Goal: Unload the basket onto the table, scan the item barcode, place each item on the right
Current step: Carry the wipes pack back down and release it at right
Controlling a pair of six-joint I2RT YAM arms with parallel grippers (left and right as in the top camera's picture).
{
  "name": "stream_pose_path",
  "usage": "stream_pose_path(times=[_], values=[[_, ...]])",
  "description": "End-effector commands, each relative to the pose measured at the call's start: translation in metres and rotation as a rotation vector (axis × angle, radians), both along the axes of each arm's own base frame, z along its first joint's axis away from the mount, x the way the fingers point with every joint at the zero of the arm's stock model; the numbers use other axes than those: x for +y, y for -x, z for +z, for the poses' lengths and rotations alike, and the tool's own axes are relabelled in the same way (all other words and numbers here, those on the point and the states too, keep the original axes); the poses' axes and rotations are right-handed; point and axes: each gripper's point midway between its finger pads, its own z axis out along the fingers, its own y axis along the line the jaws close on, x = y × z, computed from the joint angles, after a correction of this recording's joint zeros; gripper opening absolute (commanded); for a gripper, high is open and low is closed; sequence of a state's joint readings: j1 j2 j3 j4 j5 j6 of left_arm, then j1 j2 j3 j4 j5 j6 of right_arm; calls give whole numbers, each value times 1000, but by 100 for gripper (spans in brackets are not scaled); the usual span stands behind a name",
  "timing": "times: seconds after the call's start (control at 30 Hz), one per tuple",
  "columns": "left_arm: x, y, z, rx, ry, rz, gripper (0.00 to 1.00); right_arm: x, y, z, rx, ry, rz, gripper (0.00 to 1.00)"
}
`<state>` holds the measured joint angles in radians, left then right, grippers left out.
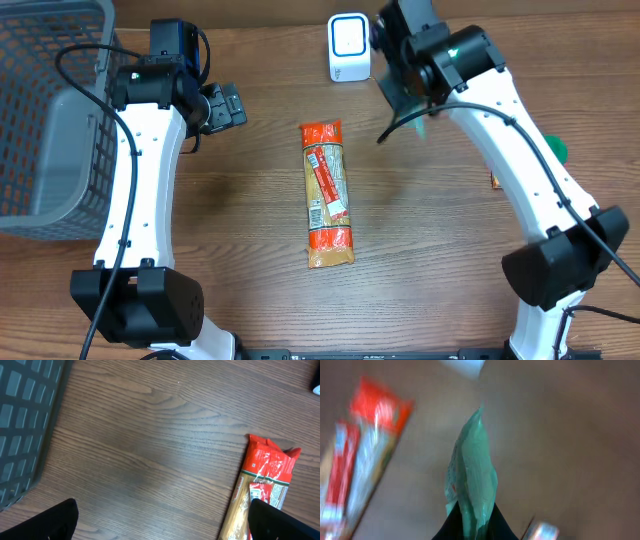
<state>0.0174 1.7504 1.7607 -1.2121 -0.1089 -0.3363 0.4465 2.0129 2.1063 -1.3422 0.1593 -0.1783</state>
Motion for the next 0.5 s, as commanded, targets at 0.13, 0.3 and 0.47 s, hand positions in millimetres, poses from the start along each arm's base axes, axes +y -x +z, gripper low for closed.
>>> stream_pose_path(times=[0.13, 0.3, 0.47], values=[[-1, -1, 4, -11, -8, -18, 100, -58, 48, -94, 368, 11, -162, 4], [-1, -1, 4, -11, -8, -18, 100, -94, 59, -139, 437, 24, -236, 4], [-1, -1, 4, -11, -8, -18, 100, -114, 59, -148, 446, 15, -287, 31]])
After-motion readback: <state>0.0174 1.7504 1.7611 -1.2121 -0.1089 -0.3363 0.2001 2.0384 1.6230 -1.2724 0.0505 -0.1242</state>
